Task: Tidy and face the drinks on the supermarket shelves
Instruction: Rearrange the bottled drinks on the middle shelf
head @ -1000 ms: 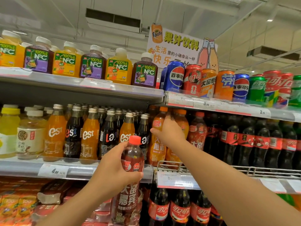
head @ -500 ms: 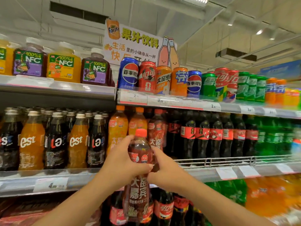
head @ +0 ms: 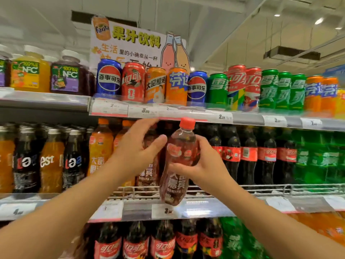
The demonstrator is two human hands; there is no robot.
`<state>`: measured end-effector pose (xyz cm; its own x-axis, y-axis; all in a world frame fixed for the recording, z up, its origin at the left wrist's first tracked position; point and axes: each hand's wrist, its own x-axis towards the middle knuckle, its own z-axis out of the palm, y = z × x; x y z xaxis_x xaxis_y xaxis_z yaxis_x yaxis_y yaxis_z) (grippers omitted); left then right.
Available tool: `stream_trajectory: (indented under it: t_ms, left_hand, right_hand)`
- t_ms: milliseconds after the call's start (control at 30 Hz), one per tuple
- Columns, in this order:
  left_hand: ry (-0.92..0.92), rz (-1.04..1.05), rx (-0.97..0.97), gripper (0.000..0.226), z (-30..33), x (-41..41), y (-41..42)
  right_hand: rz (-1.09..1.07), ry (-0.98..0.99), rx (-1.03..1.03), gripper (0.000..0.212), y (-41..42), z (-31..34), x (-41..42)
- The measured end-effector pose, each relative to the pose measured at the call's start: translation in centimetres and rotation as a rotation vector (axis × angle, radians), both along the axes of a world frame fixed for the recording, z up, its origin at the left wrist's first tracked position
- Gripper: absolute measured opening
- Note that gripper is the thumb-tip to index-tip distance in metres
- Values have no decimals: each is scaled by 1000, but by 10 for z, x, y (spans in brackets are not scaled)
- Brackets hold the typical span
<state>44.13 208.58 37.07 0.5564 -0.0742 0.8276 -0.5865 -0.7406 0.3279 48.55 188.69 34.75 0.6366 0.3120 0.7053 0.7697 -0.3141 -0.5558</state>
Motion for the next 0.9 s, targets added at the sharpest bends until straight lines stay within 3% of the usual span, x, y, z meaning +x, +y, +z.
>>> stream_trajectory:
  t_ms: [100, 200, 500, 633, 767, 900]
  left_hand:
    - [-197, 541, 414, 68, 23, 14, 21]
    - [-45, 751, 577, 81, 30, 28, 33]
    - [-89, 790, 624, 89, 24, 38, 45]
    - [-87, 804, 625, 94, 20, 42, 45]
    - [-97, 806, 633, 97, 20, 43, 47]
    - [-102, 809, 647, 99, 19, 43, 48]
  right_hand:
    - [5, -55, 52, 78, -7, 8, 17]
    - [-13, -99, 55, 76, -3, 12, 28]
    - [-113, -102, 21, 76, 22, -12, 67]
    - [-166, -73, -13, 82, 31, -19, 76]
    - [-237, -70, -79, 104, 40, -18, 80]
    - [-339, -67, -161, 95, 49, -8, 84]
